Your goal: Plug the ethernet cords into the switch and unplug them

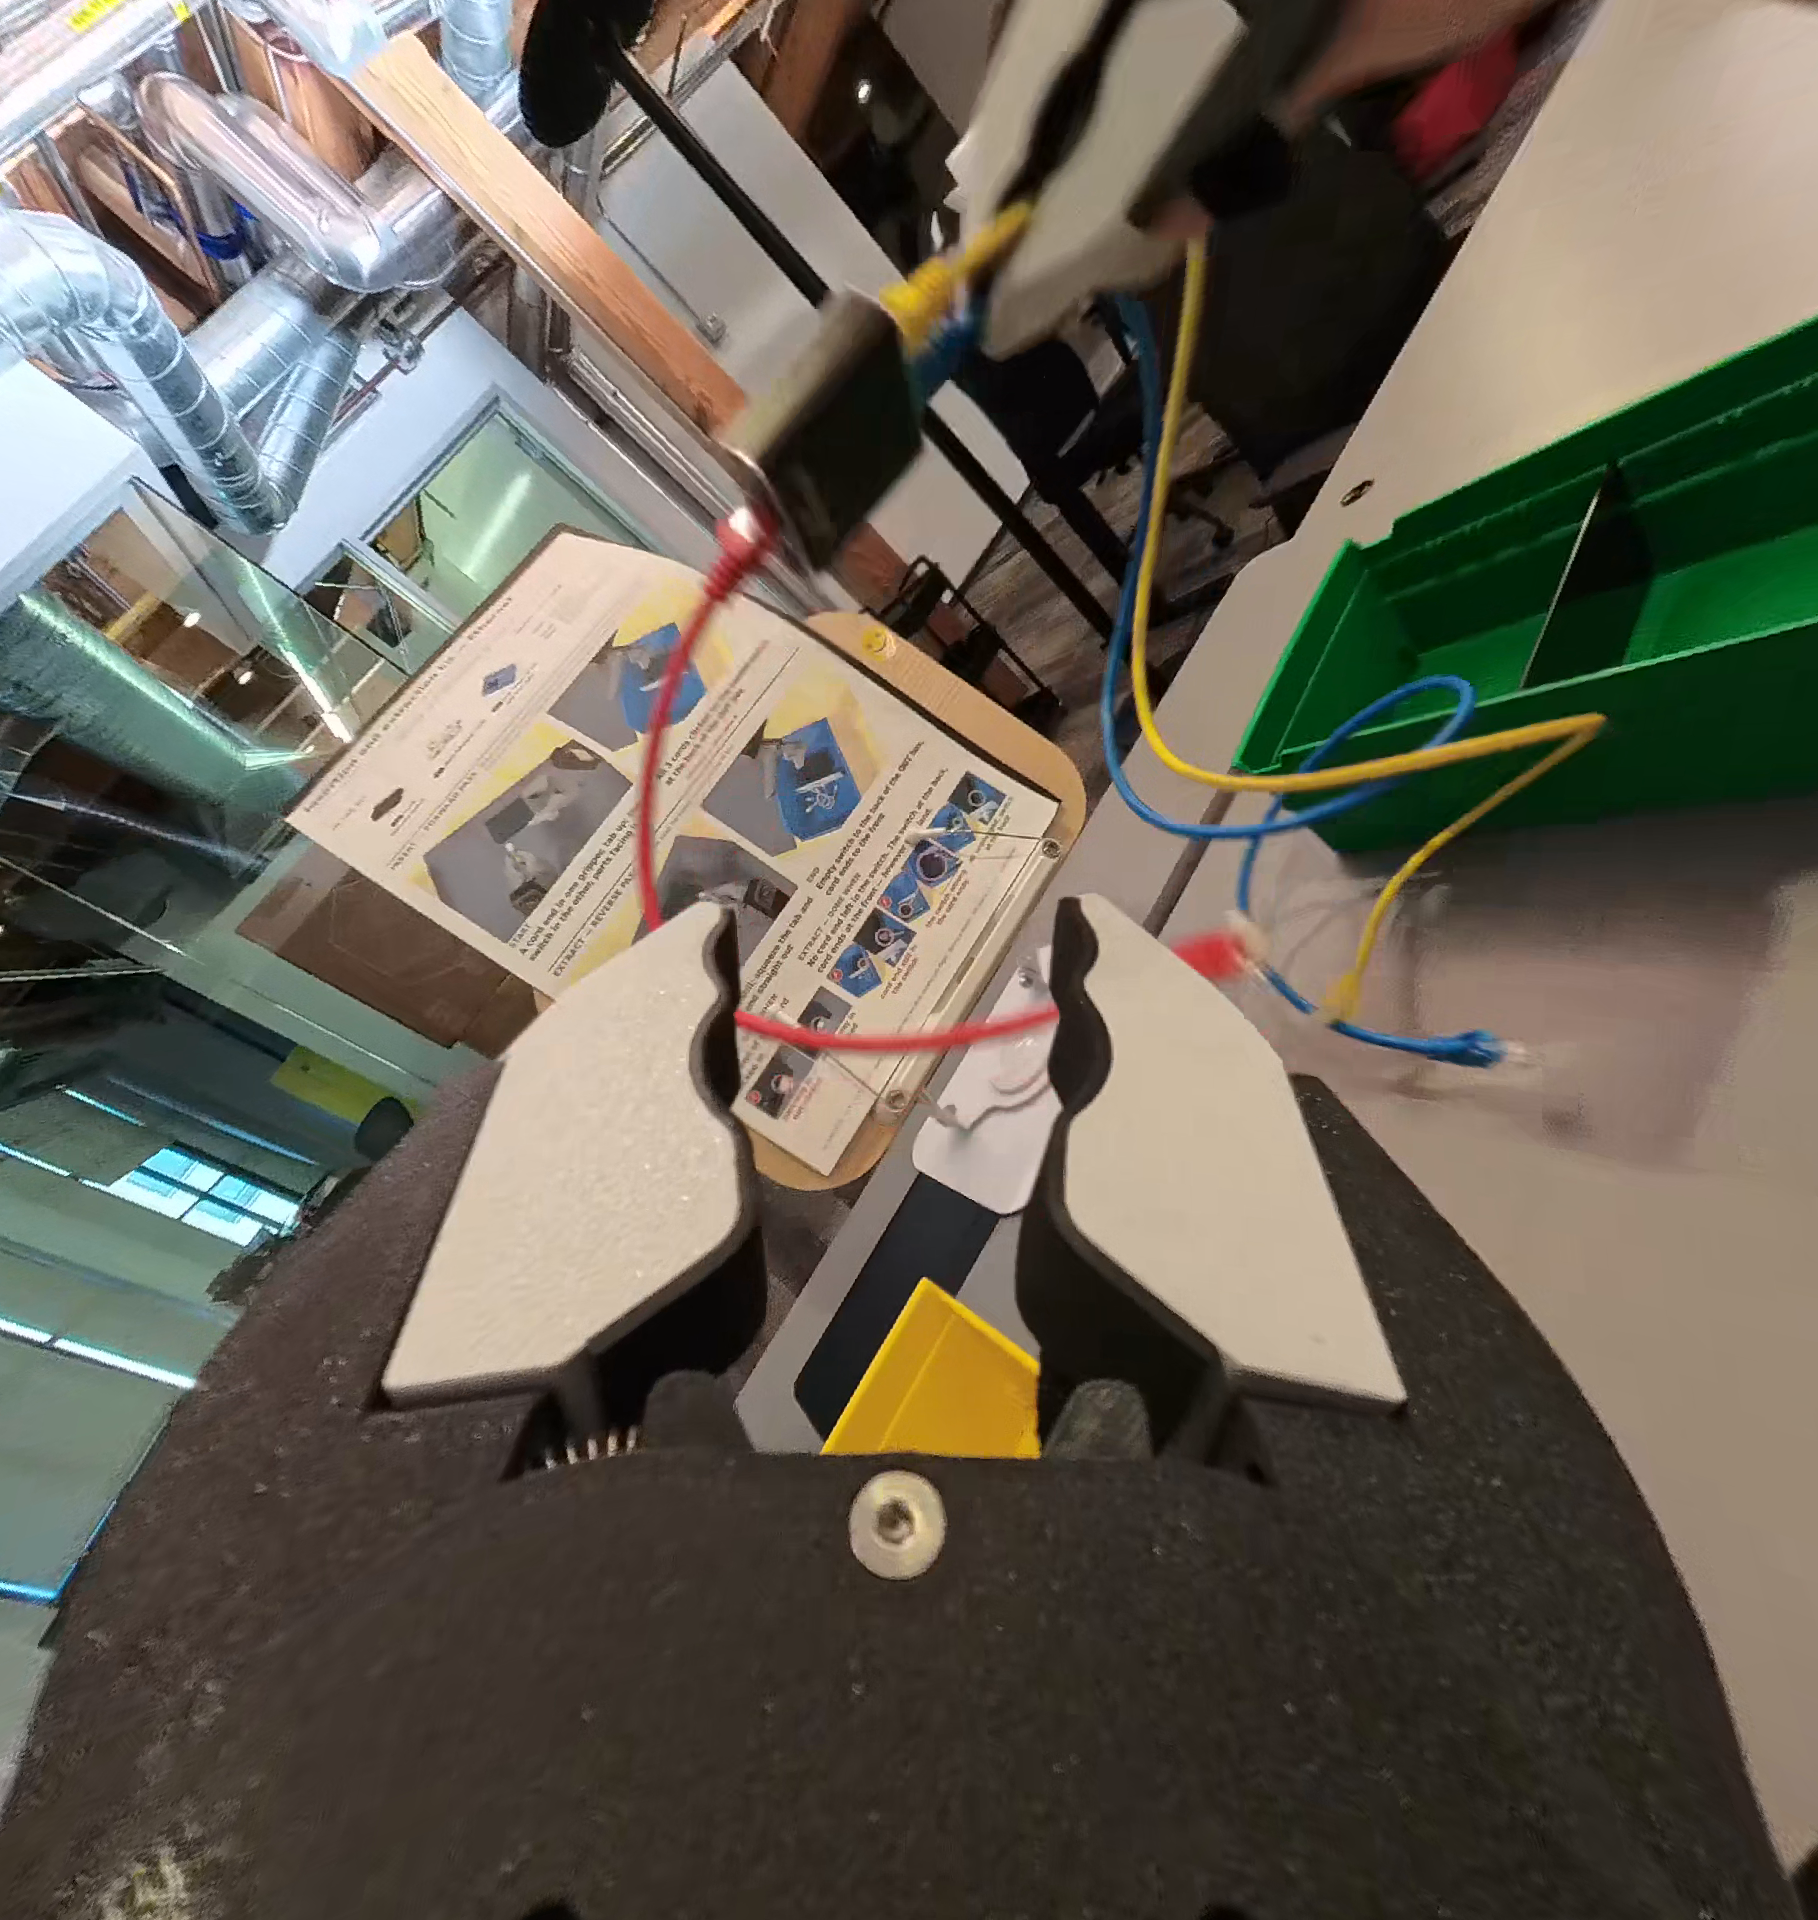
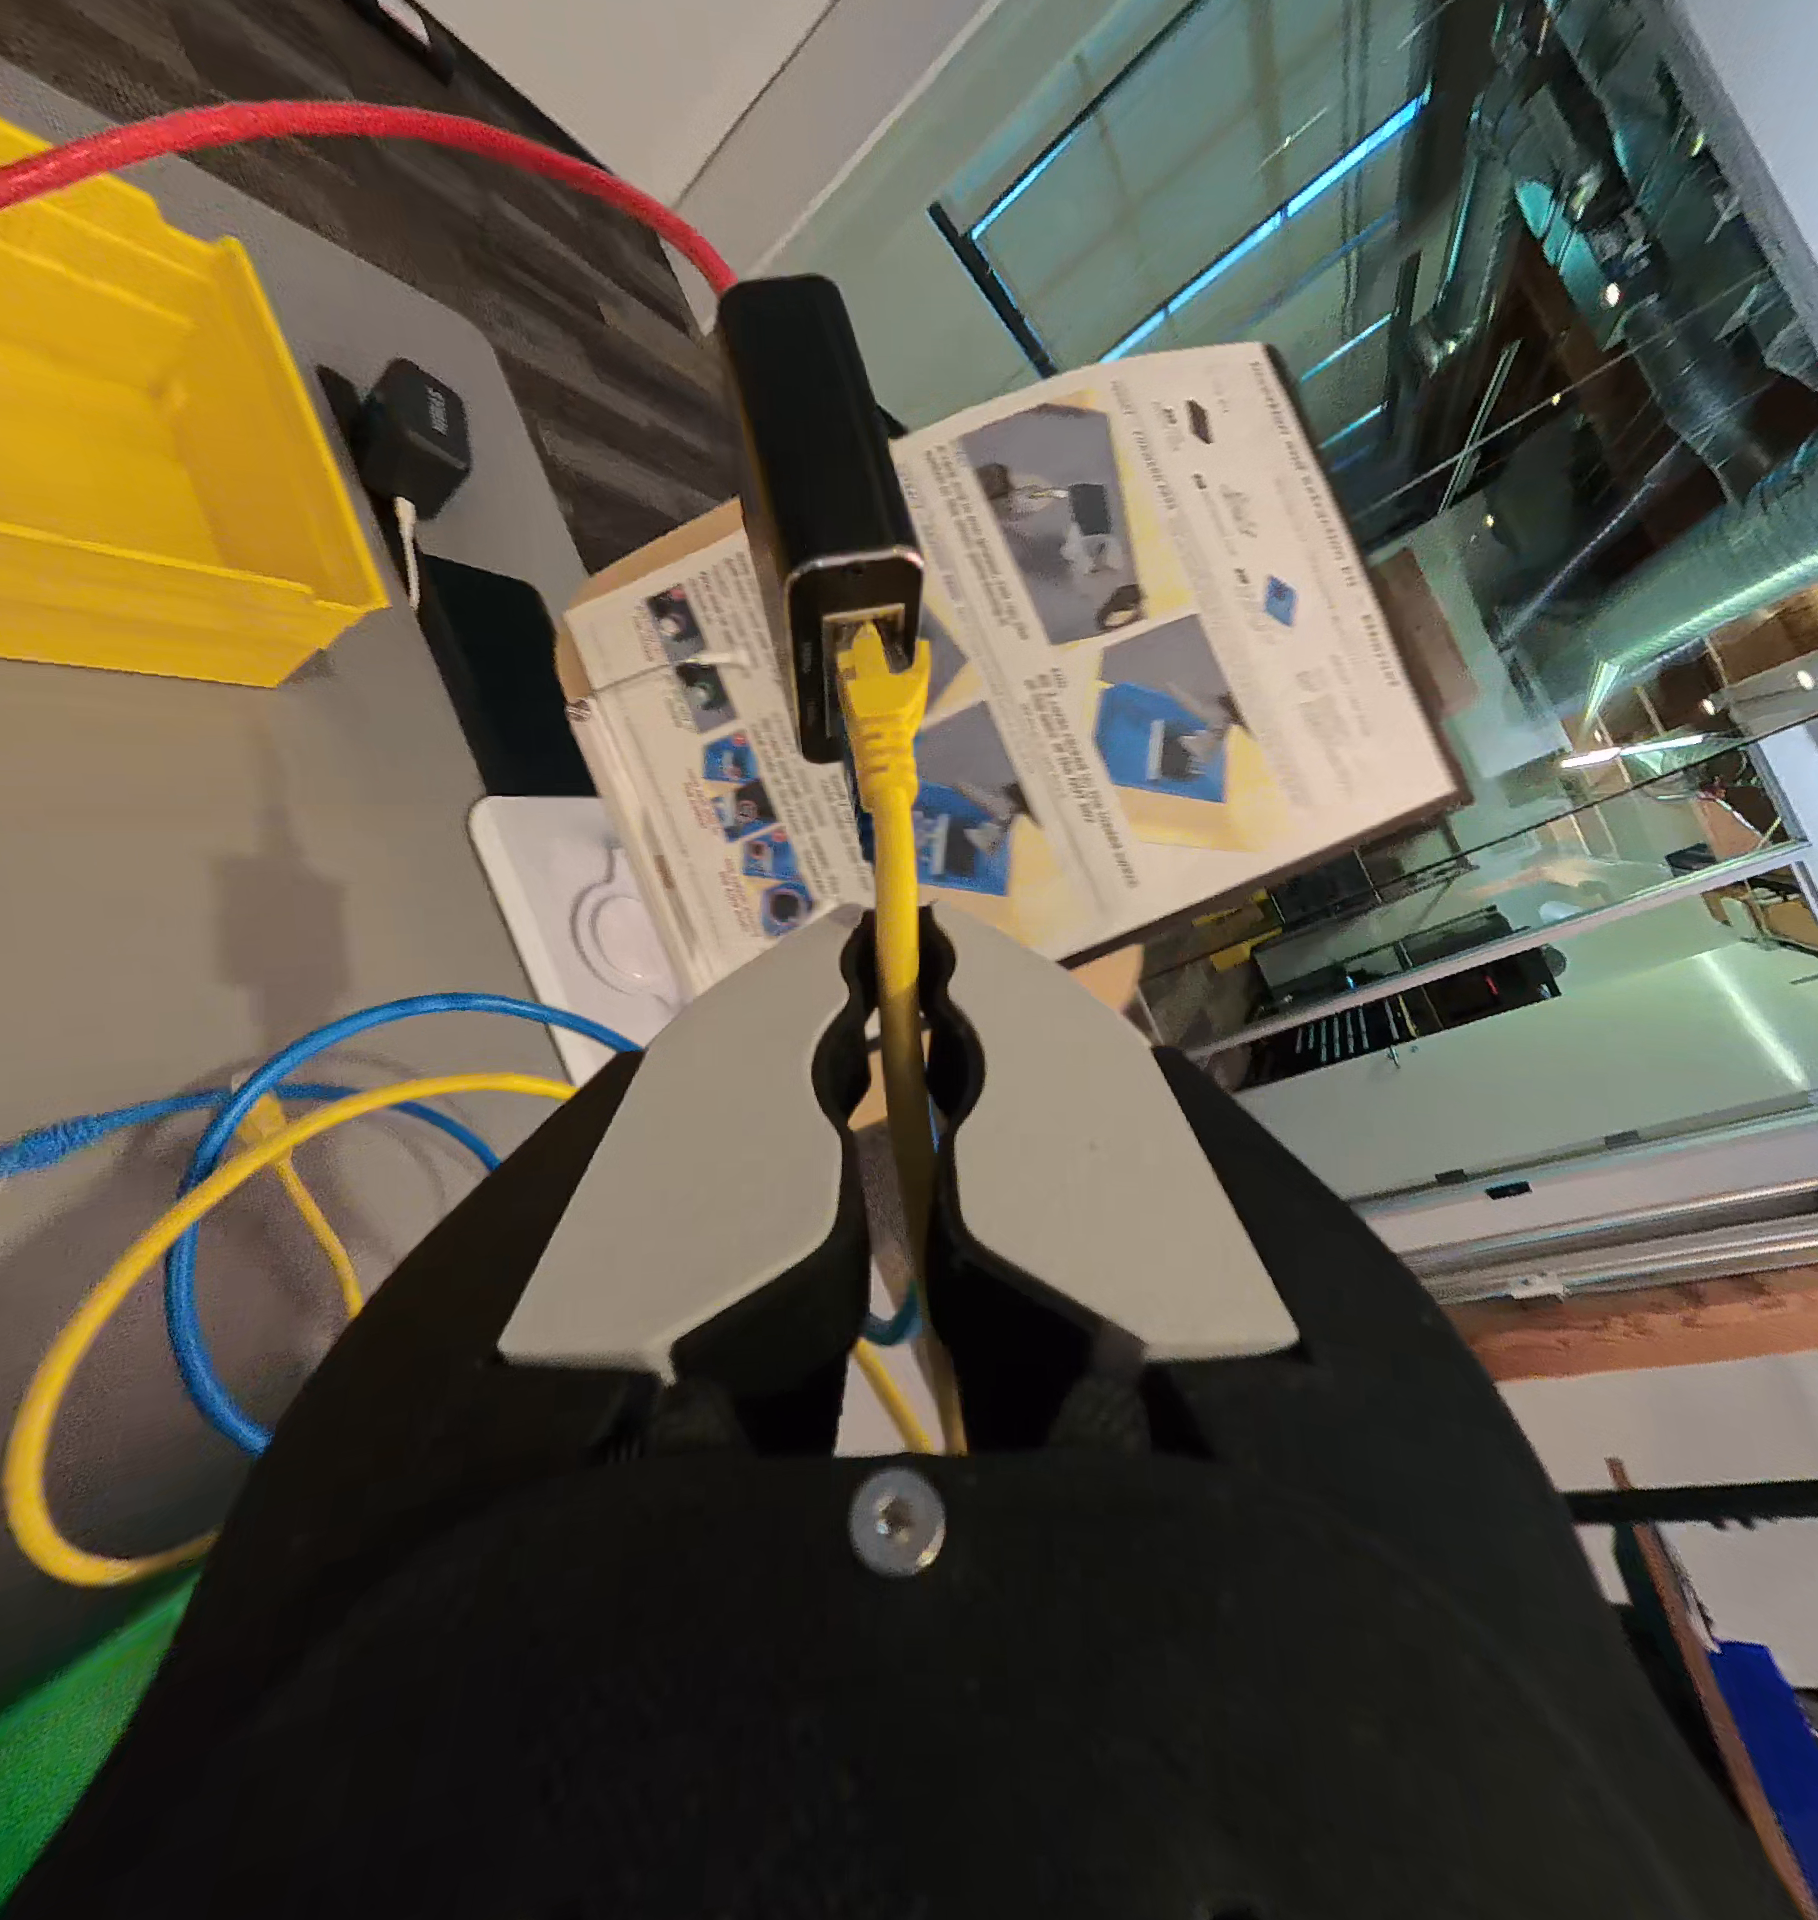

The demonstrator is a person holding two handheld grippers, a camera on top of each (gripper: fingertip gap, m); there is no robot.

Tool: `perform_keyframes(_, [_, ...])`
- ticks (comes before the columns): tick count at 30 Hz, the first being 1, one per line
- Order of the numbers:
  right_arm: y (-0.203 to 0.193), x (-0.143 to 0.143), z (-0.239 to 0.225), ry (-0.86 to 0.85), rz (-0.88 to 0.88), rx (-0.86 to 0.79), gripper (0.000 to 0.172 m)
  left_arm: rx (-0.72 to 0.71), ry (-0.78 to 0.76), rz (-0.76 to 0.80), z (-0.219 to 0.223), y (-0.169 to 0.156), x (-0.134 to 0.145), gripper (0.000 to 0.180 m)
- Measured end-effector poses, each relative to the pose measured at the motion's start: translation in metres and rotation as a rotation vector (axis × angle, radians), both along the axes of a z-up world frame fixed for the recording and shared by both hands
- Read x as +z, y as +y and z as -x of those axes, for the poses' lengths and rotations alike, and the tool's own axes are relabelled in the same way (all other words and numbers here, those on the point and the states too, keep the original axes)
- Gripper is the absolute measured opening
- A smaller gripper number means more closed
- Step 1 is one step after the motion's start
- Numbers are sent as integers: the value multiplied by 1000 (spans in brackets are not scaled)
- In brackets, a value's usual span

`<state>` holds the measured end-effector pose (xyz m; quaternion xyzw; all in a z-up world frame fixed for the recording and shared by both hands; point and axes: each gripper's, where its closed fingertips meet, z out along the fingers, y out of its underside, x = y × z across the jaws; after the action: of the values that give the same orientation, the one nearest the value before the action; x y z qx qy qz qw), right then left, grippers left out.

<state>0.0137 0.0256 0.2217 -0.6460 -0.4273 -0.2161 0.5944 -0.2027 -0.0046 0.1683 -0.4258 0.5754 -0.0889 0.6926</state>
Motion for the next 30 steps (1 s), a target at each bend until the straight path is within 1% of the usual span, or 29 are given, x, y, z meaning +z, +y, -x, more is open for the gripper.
perform_keyframes(4, [-3,65,-21,-53,8,-62,7,0,12,15,-3,3,-4,57])
perform_keyframes(6, [-7,93,-30,-62,-2,-89,7,5,22,23,-5,5,-6,57])
perform_keyframes(8, [-10,110,-42,-49,6,-114,7,7,28,22,-7,5,-7,57])
perform_keyframes(10, [-10,115,-55,-29,33,-127,7,3,35,25,-9,4,-9,57])
perform_keyframes(13, [-5,100,-76,-14,113,-153,7,5,52,29,-11,4,-12,57])
perform_keyframes(15, [-2,82,-94,-30,158,-177,7,6,60,32,-12,4,-14,57])
perform_keyframes(18, [1,51,-120,-8,236,-172,8,6,68,41,-13,5,-17,57])
perform_keyframes(20, [1,29,-138,56,287,-163,7,12,73,42,-13,7,-18,56])
perform_keyframes(22, [3,10,-157,102,295,-165,7,18,78,41,-14,8,-19,56])
perform_keyframes(24, [3,-10,-167,131,300,-122,7,20,86,42,-15,8,-20,56])
perform_keyframes(30, [-8,-50,-193,312,353,-22,7,29,123,45,-21,11,-29,56])
